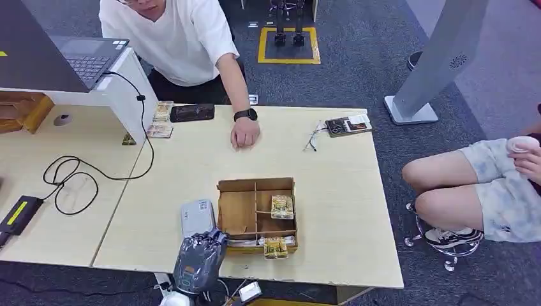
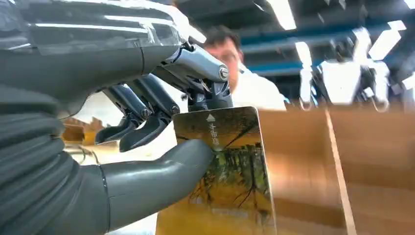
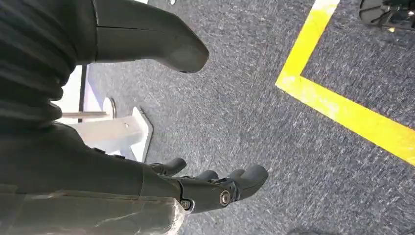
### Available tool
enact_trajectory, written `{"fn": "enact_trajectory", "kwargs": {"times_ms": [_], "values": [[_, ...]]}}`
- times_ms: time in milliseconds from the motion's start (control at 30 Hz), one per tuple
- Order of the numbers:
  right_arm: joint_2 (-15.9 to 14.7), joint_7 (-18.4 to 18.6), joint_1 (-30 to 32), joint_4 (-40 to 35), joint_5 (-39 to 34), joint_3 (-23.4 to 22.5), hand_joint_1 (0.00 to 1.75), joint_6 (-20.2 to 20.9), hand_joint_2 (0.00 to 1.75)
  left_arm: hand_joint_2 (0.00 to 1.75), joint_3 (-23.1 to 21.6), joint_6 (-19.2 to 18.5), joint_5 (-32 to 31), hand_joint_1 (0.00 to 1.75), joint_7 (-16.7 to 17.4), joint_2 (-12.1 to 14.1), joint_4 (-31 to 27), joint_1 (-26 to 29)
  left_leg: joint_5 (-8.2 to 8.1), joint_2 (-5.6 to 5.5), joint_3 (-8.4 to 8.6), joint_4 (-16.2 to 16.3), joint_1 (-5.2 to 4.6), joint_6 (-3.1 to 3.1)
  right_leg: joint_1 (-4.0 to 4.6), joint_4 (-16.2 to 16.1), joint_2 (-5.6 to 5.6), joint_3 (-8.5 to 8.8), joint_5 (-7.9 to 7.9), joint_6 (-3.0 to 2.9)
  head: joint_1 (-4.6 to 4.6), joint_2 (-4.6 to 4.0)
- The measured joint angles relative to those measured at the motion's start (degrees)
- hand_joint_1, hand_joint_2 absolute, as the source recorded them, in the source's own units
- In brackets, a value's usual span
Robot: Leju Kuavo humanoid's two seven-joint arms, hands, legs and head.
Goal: Pass the card to the sensor for recognition and then transmit it.
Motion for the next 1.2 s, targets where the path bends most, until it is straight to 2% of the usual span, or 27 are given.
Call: {"fn": "enact_trajectory", "kwargs": {"times_ms": [67, 100, 200, 433, 633, 733, 833, 1033, 1133, 1200], "values": [[0.0, 0.07, 0.0, 0.0, 0.22, -0.13, 0.0, 0.0, 1.75, 1.75, 0.92, 0.02, 0.0, 1.75, -3.57, 0.06, -5.05, 0.58, 0.0, 0.0, -0.01, 0.0, 0.0, 0.0, 0.0, 0.0, -0.01, 0.01, 0.0, 0.0, 0.02, 0.0], [0.04, 0.09, 0.01, 0.0, 0.59, -0.17, 0.0, 0.02, 1.75, 1.75, 1.94, 0.02, 0.0, 1.75, -6.47, -0.35, -7.62, 1.16, 0.0, 0.01, -0.01, 0.0, -0.01, 0.0, 0.0, 0.0, 0.01, 0.0, 0.0, 0.0, 0.0, 0.0], [0.24, 0.28, 0.03, 0.0, 1.09, -0.31, 0.0, 0.09, 1.75, 1.75, 5.8, 0.02, 0.0, 1.75, -14.02, -2.91, -13.99, 2.72, -0.01, 0.01, -0.02, 0.0, -0.02, 0.01, -0.01, -0.02, 0.01, 0.0, 0.0, 0.01, 0.04, 0.0], [0.57, 0.59, 0.02, 0.0, 2.08, -0.68, 0.0, 0.37, 1.75, 1.75, 12.4, 0.0, 1.75, 1.75, -20.4, -8.3, -21.68, 3.34, 0.0, 0.01, -0.01, 0.01, -0.02, 0.01, -0.02, -0.03, 0.0, 0.01, 0.01, 0.01, 0.0, 0.0], [0.7, 0.63, 0.01, 0.0, 3.02, -1.07, 0.0, 0.44, 1.75, 1.75, 18.12, 0.0, 5.15, 1.75, -28.71, -12.76, -23.79, 3.39, 0.0, 0.0, 0.0, 0.0, -0.02, 0.01, -0.02, -0.02, 0.0, 0.01, 0.0, 0.0, 0.0, 0.0], [0.7, 0.66, -0.01, 0.0, 3.1, -1.09, 0.0, 0.57, 1.75, 1.75, 21.22, 0.0, 6.58, 1.75, -31.78, -14.78, -23.82, 3.18, 0.0, 0.01, -0.01, 0.0, -0.02, 0.01, -0.01, -0.02, 0.0, 0.0, 0.0, 0.01, 0.0, 0.0], [0.7, 0.66, -0.05, 0.0, 3.83, -1.09, 0.0, 0.96, 1.75, 1.75, 23.89, -0.02, 7.15, 1.75, -32.79, -16.02, -23.2, 2.04, 0.0, 0.01, -0.01, 0.0, -0.02, 0.01, -0.02, -0.03, 0.0, 0.0, 0.0, 0.01, 0.02, 0.0], [0.7, 0.66, -0.07, -0.02, 4.22, -1.09, 0.0, 1.18, 1.75, 1.75, 26.88, -0.02, 7.32, 1.75, -32.96, -16.87, -20.91, -0.04, 0.0, 0.0, 0.0, 0.01, -0.02, 0.01, -0.02, -0.03, 0.0, 0.0, 0.01, 0.0, 0.0, 0.0], [0.7, 0.61, -0.12, -0.02, 5.27, -1.18, 0.0, 1.31, 1.75, 1.75, 27.56, -0.04, 6.36, 1.75, -30.31, -16.81, -18.1, -2.14, 0.0, -0.01, 0.0, 0.01, -0.02, 0.01, -0.02, -0.02, 0.0, 0.0, 0.01, 0.0, 0.0, 0.0], [0.7, 0.61, -0.21, -0.02, 5.66, -1.27, 0.0, 1.62, 1.75, 1.75, 27.65, -0.04, 5.88, 1.75, -27.2, -16.4, -15.18, -4.26, 0.01, -0.01, 0.01, 0.01, -0.02, 0.01, -0.02, -0.02, -0.01, 0.0, 0.01, 0.0, 0.0, 0.0]]}}
